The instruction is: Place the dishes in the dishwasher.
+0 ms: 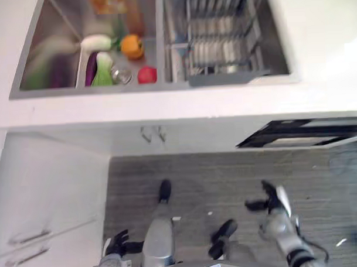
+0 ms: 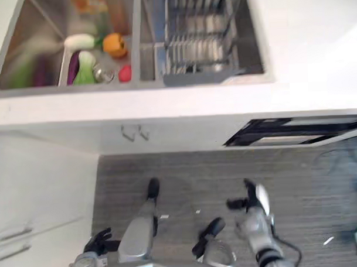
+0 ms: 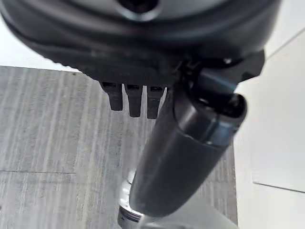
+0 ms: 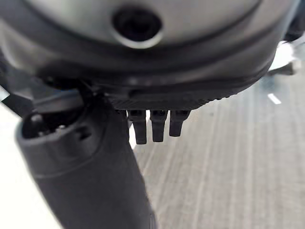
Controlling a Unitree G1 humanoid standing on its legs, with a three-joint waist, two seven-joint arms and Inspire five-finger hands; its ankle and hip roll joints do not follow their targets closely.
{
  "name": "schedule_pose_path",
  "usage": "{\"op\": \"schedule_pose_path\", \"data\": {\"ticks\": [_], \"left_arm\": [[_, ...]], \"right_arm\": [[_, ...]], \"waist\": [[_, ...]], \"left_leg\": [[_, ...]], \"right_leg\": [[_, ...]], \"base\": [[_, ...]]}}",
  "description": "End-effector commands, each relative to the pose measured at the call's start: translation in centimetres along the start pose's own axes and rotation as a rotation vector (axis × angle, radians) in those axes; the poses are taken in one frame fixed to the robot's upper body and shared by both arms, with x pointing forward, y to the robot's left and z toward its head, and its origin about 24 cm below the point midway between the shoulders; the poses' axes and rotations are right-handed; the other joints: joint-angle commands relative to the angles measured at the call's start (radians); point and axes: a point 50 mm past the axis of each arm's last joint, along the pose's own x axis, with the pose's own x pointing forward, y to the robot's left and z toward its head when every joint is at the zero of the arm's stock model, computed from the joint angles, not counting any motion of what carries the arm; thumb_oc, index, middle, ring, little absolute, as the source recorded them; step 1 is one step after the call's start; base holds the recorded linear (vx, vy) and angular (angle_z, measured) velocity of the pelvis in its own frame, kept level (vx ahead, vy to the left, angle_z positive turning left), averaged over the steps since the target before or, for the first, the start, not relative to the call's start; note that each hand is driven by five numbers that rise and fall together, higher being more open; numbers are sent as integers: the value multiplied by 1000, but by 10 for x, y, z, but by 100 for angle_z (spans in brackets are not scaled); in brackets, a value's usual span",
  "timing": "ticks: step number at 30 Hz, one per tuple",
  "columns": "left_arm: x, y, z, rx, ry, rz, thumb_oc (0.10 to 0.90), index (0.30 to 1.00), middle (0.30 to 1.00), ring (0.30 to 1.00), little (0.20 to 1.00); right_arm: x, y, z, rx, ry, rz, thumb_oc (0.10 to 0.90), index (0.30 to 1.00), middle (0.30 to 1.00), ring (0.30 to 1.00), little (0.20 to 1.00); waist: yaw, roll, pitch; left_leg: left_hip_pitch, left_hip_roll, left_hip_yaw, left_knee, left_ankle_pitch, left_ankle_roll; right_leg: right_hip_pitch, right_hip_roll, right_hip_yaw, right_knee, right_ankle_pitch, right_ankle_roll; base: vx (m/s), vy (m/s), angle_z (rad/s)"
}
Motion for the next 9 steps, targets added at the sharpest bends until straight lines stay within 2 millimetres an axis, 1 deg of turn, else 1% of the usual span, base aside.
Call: {"op": "schedule_pose_path", "data": {"ticks": [1, 3, 4, 5, 6, 7, 8, 9], "left_arm": [[-7, -3, -35, 122, 115, -28, 800, 900, 900, 900, 900], [-8, -6, -39, 132, 132, -42, 800, 900, 900, 900, 900], [-8, -6, -39, 131, 132, -42, 800, 900, 900, 900, 900], [-8, -8, -40, 143, 136, -48, 800, 900, 900, 900, 900], [-8, -10, -42, 161, 153, -58, 800, 900, 900, 900, 900], [-8, -10, -42, 161, 152, -58, 800, 900, 900, 900, 900], [-8, -11, -44, 174, 169, -65, 800, 900, 900, 900, 900], [-8, -11, -44, 174, 169, -65, 800, 900, 900, 900, 900]], "right_arm": [[22, -49, 14, -80, -56, -118, 800, 900, 900, 900, 900], [18, -41, -10, -118, 43, -76, 800, 900, 900, 900, 900], [18, -41, -10, -118, 43, -76, 800, 900, 900, 900, 900], [16, -37, -21, -136, 93, -56, 800, 900, 900, 900, 900], [9, -31, -43, -153, 193, -13, 800, 900, 900, 900, 900], [9, -30, -43, -153, 193, -13, 800, 900, 900, 900, 900], [1, -24, -61, -157, 274, 27, 800, 900, 900, 900, 900], [1, -24, -61, -157, 274, 27, 800, 900, 900, 900, 900]], "waist": [[24, 51, -92], [18, 52, -120], [19, 52, -120], [15, 54, -131], [10, 55, -149], [10, 55, -149], [6, 56, -164], [6, 56, -164]], "left_leg": [[111, 72, 89, 9, -142, -61], [132, 74, 99, 9, -148, -61], [133, 75, 100, 9, -148, -62], [142, 75, 102, 9, -150, -60], [158, 77, 111, 11, -153, -60], [158, 77, 111, 11, -154, -60], [175, 79, 113, 11, -158, -58], [176, 79, 113, 11, -159, -58]], "right_leg": [[-18, -20, 41, 24, -84, 19], [-4, -19, 45, 23, -89, 18], [-3, -19, 46, 23, -89, 18], [2, -18, 50, 23, -92, 17], [15, -17, 55, 25, -97, 13], [15, -17, 56, 25, -97, 13], [28, -16, 57, 29, -101, 12], [29, -16, 57, 29, -101, 12]], "base": [[44, 50, -25], [27, 46, -30], [17, 33, -28], [25, 28, -19], [24, 28, -8], [40, 33, -3], [21, 18, 4], [31, 27, 2]]}}
